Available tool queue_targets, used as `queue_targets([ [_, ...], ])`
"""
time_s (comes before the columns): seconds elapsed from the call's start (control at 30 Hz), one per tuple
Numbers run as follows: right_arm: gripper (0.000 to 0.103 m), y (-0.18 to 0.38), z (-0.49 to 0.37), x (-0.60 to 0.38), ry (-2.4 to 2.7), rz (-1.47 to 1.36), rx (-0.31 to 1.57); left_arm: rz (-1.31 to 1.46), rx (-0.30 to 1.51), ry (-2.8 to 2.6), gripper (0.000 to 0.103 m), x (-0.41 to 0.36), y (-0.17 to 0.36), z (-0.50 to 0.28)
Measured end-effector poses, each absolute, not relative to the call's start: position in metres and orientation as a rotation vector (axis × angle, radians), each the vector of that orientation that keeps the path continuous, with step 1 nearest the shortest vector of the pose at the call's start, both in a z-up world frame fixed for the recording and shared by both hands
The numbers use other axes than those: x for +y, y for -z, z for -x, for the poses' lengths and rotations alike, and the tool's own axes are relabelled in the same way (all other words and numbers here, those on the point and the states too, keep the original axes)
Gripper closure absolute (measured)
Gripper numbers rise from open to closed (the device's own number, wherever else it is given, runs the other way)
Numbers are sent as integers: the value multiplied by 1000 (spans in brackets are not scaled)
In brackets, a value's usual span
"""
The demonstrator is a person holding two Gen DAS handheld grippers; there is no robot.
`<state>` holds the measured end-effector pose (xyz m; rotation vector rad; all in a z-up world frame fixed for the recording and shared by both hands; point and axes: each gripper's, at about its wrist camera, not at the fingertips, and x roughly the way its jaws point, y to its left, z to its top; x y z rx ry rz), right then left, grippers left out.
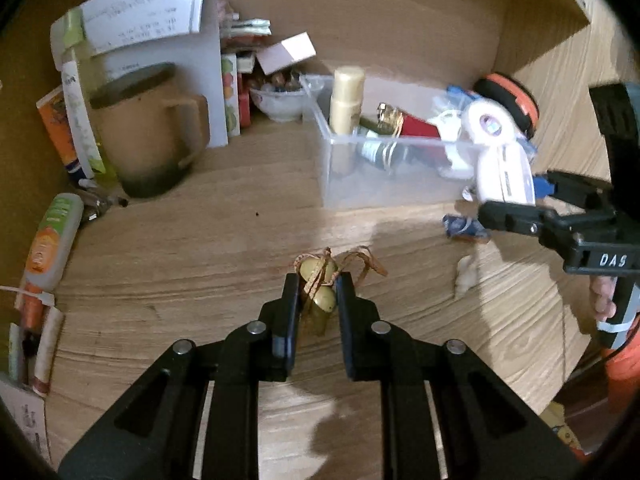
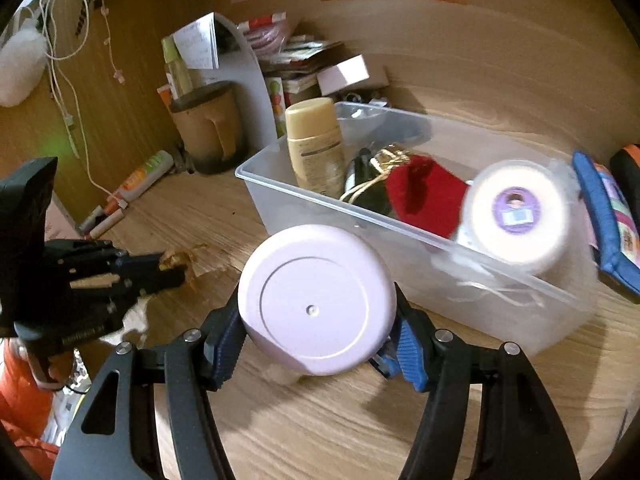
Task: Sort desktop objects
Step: 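Grasp the seashell with left tool while right tool grasps the pink compact, then release the seashell into the bin with left tool while right tool drops the compact in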
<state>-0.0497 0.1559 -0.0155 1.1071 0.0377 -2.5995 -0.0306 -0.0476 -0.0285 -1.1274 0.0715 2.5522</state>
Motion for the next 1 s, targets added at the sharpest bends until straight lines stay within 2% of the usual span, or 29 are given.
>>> queue_targets([
  [0.27,42,-4,33,182,2645,-1080,33,1039,-16,-2584,86,-53,-9,36],
  [0.6,42,-37,36,204,2692,-1012,60,999,-24,-2526,86,-39,-45,70],
  [1.0,42,-59,77,219,2711,-942,21,1018,45,-2430,86,3,-47,111],
])
